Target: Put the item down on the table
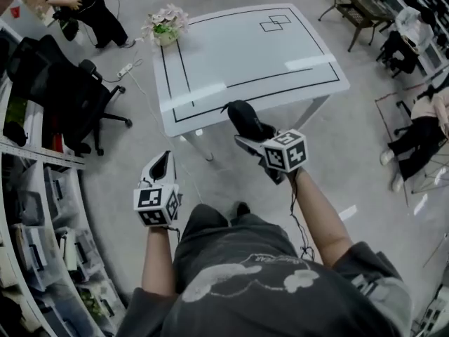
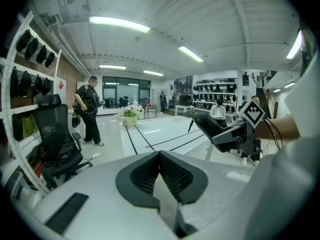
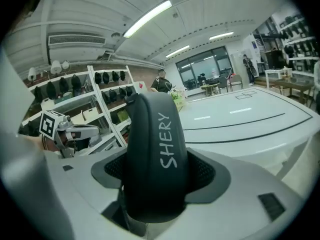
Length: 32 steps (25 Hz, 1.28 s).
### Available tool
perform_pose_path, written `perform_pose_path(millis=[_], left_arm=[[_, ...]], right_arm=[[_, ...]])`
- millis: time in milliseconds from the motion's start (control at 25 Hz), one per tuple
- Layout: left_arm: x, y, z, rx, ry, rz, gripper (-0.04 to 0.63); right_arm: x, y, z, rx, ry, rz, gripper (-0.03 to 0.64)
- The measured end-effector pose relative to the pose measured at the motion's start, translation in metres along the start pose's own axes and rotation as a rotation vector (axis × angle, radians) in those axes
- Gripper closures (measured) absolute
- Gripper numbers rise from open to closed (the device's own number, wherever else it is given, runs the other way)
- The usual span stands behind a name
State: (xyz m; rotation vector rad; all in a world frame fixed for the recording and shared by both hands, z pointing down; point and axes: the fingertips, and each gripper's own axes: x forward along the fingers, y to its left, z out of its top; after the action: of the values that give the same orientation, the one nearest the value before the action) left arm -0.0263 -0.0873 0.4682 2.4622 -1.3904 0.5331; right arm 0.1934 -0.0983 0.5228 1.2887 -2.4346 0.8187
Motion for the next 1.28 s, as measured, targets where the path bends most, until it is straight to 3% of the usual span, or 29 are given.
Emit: perform_pose_path(millis=[240, 560, 840, 1280], left_arm=[[0.023, 0.024, 0.0, -0.021, 0.012, 0.052, 0.593], [0.101, 0.066, 0.022, -0.026, -0.002, 0.037, 0.593], [0.174, 0.119, 0.043, -0.038, 0.018, 0.024, 0.594], [0.24, 0.198, 0.054, -0.062, 0.065, 0.031, 0.593]], right_arm=[[0.042, -0.018, 0.017, -0.08, 0.064, 0.016, 0.29], [0.109, -0.05, 0.057, -0.231, 0.142, 0.028, 0.289], [0.192, -0.074, 0.097, -0.497, 0.312, 0.081, 0.288], [0.309, -0.082, 0.128, -0.75, 0.479, 0.203, 0.29]])
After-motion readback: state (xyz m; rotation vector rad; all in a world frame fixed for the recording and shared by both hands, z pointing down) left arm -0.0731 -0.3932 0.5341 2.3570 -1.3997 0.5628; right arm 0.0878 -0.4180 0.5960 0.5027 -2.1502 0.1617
